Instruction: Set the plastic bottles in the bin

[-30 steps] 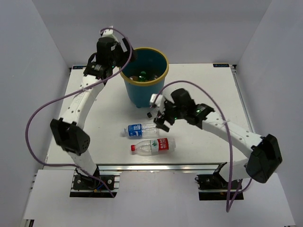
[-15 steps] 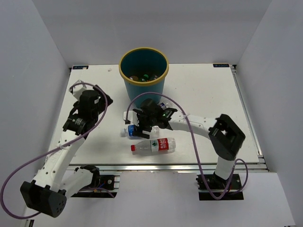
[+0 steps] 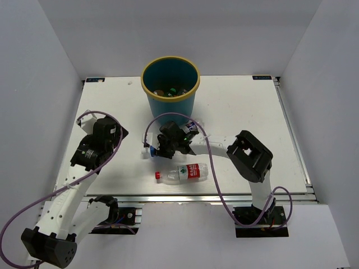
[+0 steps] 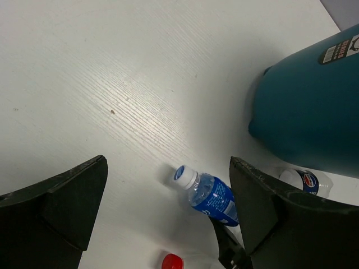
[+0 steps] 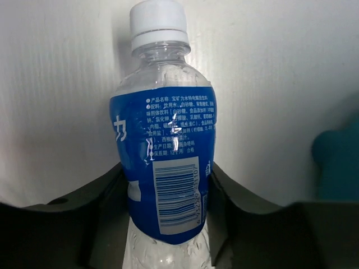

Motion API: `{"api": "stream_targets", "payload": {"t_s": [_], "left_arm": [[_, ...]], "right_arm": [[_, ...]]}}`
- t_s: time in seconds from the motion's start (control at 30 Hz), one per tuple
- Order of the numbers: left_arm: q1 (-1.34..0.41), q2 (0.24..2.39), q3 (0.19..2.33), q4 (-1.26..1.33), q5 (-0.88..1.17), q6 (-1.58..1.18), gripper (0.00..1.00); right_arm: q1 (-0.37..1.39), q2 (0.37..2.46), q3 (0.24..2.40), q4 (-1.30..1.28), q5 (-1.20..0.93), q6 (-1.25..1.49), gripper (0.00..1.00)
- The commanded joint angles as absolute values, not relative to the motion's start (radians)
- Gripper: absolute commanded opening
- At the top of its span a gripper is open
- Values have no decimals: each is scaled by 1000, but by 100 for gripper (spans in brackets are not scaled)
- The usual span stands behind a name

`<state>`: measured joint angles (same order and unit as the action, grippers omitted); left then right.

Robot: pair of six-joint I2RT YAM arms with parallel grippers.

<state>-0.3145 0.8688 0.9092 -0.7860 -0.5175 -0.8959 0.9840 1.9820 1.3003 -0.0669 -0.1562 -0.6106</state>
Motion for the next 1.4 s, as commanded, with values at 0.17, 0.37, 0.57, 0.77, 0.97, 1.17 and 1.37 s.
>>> {"api": "stream_targets", "payload": {"t_s": [0.17,0.37,0.57,0.77,0.97,1.17,1.37], "left_arm": [[-313,848,923,-802,-567,-897,98],[-313,799,933,-816,-603,-904,98],[-313,808,917,-782,-595,-881,98],[-313,891,920,-781,-558,-870,98],[-313,923,905,-752,-519,-874,98],[-314,943,899,-715,-491,-867,98],[-313,962,888,-663,-463,-847,98]], "right_arm": [[989,1761,1465,2,-288,-601,45],[925,1638,1624,96,-368,-453,43],[749,1715,1862,244,-399,-77,44],[611,1955,2106,213,-445,113,58],[601,2034,2134,206,-385,68,72],[600,2010,2204,81,-420,0,89],[604,1798,2016,-164,-598,-172,89]]}}
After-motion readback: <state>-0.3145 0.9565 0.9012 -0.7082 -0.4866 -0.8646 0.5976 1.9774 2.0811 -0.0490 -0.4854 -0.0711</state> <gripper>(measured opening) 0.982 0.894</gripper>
